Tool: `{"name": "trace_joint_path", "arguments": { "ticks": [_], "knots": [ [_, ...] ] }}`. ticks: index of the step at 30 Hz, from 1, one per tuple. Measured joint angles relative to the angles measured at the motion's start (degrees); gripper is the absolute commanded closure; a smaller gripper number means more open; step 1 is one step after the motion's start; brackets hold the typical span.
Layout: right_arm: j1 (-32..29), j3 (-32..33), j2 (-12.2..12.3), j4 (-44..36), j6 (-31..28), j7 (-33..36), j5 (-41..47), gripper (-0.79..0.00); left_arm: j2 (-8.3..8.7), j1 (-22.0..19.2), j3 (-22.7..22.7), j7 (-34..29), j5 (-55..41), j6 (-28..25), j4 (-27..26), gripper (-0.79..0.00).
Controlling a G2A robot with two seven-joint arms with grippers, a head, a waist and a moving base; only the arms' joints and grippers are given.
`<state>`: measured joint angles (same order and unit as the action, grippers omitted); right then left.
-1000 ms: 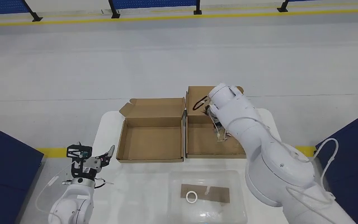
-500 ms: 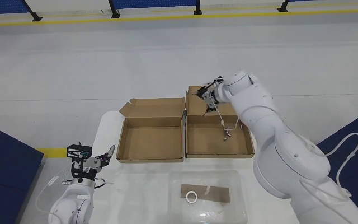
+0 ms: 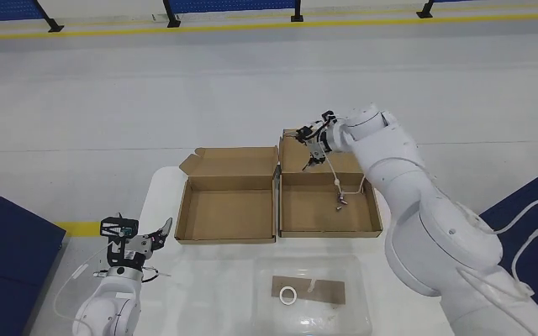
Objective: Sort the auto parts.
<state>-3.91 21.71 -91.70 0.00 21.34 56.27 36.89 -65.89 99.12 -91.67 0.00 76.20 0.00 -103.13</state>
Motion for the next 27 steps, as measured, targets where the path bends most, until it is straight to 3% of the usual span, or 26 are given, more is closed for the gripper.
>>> {"name": "trace_joint_path", "arguments": {
  "ticks": [13, 19, 27],
  "knots": [
    [-0.1, 0.2, 0.0, -0.4, -0.4, -0.1, 0.2, -0.785, 0.0, 0.0, 0.0, 0.0, 0.0, 0.0, 0.0, -0.785],
    [-0.9, 5.0, 1.9, -1.4, -10.2, 9.6, 8.6, -0.785, 0.0, 0.0, 0.0, 0.0, 0.0, 0.0, 0.0, -0.785],
    [-2.6, 8.3, 4.3, -3.2, -17.7, 18.2, 12.2, -0.785, 0.0, 0.0, 0.0, 0.0, 0.0, 0.0, 0.0, -0.785]
  ]
}}
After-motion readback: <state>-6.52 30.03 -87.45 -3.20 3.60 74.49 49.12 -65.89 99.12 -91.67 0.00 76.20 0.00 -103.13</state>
